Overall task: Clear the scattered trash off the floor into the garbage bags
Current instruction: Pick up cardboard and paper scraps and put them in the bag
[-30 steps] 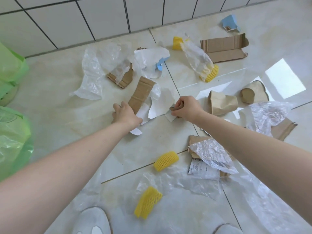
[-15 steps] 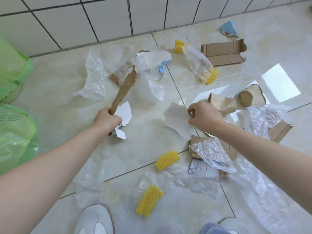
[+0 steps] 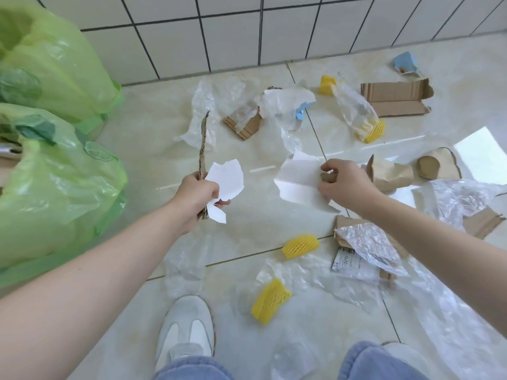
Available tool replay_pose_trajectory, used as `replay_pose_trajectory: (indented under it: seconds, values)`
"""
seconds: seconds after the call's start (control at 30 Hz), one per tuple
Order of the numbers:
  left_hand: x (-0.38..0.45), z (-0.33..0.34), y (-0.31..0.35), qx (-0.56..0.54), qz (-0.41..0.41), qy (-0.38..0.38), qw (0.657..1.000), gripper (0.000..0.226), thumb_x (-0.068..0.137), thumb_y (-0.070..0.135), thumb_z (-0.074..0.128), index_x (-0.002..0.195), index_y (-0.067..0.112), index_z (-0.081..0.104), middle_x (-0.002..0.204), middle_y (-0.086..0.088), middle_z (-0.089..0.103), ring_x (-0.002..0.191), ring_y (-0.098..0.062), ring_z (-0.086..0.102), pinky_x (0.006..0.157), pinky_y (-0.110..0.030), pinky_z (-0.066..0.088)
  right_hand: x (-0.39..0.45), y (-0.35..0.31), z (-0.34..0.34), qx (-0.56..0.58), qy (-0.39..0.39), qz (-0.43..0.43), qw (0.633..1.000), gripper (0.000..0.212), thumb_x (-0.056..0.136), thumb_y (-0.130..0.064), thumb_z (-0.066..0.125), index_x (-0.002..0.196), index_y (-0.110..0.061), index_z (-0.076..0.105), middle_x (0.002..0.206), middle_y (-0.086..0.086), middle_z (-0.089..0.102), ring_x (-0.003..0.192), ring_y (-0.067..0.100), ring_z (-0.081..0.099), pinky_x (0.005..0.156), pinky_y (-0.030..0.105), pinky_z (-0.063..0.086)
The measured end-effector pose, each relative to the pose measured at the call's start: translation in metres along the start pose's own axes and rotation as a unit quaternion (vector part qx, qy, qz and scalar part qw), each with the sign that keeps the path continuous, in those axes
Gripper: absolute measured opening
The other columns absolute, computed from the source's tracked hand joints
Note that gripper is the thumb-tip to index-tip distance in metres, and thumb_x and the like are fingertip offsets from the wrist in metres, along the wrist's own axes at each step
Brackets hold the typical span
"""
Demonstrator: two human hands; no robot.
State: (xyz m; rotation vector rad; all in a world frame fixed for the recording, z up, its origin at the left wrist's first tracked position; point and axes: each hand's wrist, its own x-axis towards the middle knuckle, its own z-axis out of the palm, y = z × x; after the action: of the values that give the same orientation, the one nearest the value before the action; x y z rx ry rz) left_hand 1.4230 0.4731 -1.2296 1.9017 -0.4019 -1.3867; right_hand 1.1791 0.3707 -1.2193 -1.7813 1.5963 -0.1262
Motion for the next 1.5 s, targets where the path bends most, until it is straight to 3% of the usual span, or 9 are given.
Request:
replay_pose_trajectory:
  seconds: [0.07,0.17,0.3,0.87,0.97,1.17,1.27,1.37,1.5]
  values:
    - [-0.01,-0.009,0.007,-0.016,0.01,0.003,1.0,0.044,0.078,-0.007,0.039,0.117,0.005,0.053,0.098,-0.012,0.066,0.069,-0.024,0.07,0.074,-0.036,0.047,-0.003,-0.015,0.005,0.054,-0.019,0.003,0.998,0.029,0.083,-0.006,0.053,0.11,-0.012,0.062,0.085,0.005,0.064,0.079,0.024,0.057,0.078,0.037,0.051]
    - [-0.027,-0.028,0.018,-0.043,0.034,0.011,0.998,0.04,0.079,-0.007,0.04,0.114,0.006,0.055,0.096,-0.011,0.067,0.067,-0.023,0.07,0.072,-0.035,0.046,-0.009,-0.047,0.01,0.174,-0.078,0.028,0.981,0.022,0.081,-0.002,0.053,0.099,-0.01,0.064,0.061,-0.001,0.056,0.054,0.016,0.051,0.063,0.033,0.055]
    - [-0.047,-0.053,0.033,-0.071,0.056,0.03,0.995,0.034,0.079,-0.007,0.043,0.108,0.006,0.056,0.087,-0.012,0.066,0.066,-0.023,0.069,0.069,-0.034,0.046,-0.012,-0.089,0.019,0.273,-0.166,0.067,0.945,0.014,0.08,0.001,0.057,0.082,-0.012,0.063,0.073,0.006,0.061,0.058,0.019,0.058,0.068,0.033,0.058]
    - [-0.089,-0.251,0.05,-0.211,0.146,0.301,0.918,0.05,0.074,0.008,0.057,0.124,0.007,0.054,0.109,-0.009,0.065,0.071,-0.019,0.07,0.061,-0.031,0.059,-0.026,-0.314,0.106,0.252,-0.308,-0.083,0.914,0.015,0.082,0.003,0.048,0.09,-0.009,0.053,0.072,0.016,0.065,0.06,0.022,0.065,0.05,0.021,0.043]
    - [-0.086,-0.284,0.039,-0.168,0.109,0.38,0.903,0.056,0.063,0.02,0.062,0.117,0.013,0.052,0.109,-0.001,0.062,0.092,-0.027,0.063,0.084,-0.043,0.052,-0.032,-0.352,0.129,0.212,-0.289,-0.115,0.926,0.014,0.084,0.002,0.044,0.082,-0.01,0.05,0.07,0.014,0.062,0.053,0.022,0.06,0.049,0.021,0.041]
    - [-0.092,-0.286,0.013,-0.06,0.081,0.435,0.895,0.068,0.079,0.017,0.059,0.141,0.023,0.033,0.117,0.003,0.045,0.09,-0.022,0.049,0.074,-0.036,0.041,-0.042,-0.404,0.168,0.087,-0.234,-0.222,0.943,0.018,0.088,-0.004,0.046,0.072,-0.01,0.042,0.073,0.008,0.047,0.07,0.027,0.049,0.052,0.029,0.046]
    - [-0.09,-0.285,0.011,-0.024,0.079,0.401,0.912,0.066,0.082,0.014,0.061,0.142,0.027,0.036,0.114,0.0,0.051,0.086,-0.024,0.052,0.07,-0.036,0.043,-0.047,-0.414,0.178,0.086,-0.321,-0.201,0.921,0.013,0.088,-0.006,0.054,0.077,-0.008,0.047,0.072,0.01,0.047,0.067,0.026,0.049,0.062,0.035,0.057]
    - [-0.084,-0.289,0.013,0.021,0.06,0.379,0.923,0.06,0.084,0.017,0.06,0.14,0.026,0.04,0.104,-0.006,0.058,0.07,-0.02,0.052,0.063,-0.033,0.044,-0.048,-0.416,0.183,0.051,-0.371,-0.217,0.901,0.013,0.089,-0.01,0.056,0.081,-0.007,0.046,0.068,0.008,0.041,0.06,0.024,0.042,0.058,0.034,0.044]
    - [-0.079,-0.293,0.007,0.145,0.035,0.357,0.922,0.076,0.076,0.037,0.061,0.145,0.029,0.033,0.129,-0.012,0.052,0.09,-0.033,0.059,0.079,-0.043,0.052,-0.055,-0.414,0.18,0.002,-0.384,-0.278,0.881,0.015,0.093,-0.014,0.045,0.08,-0.009,0.042,0.062,0.004,0.035,0.052,0.018,0.032,0.048,0.024,0.027]
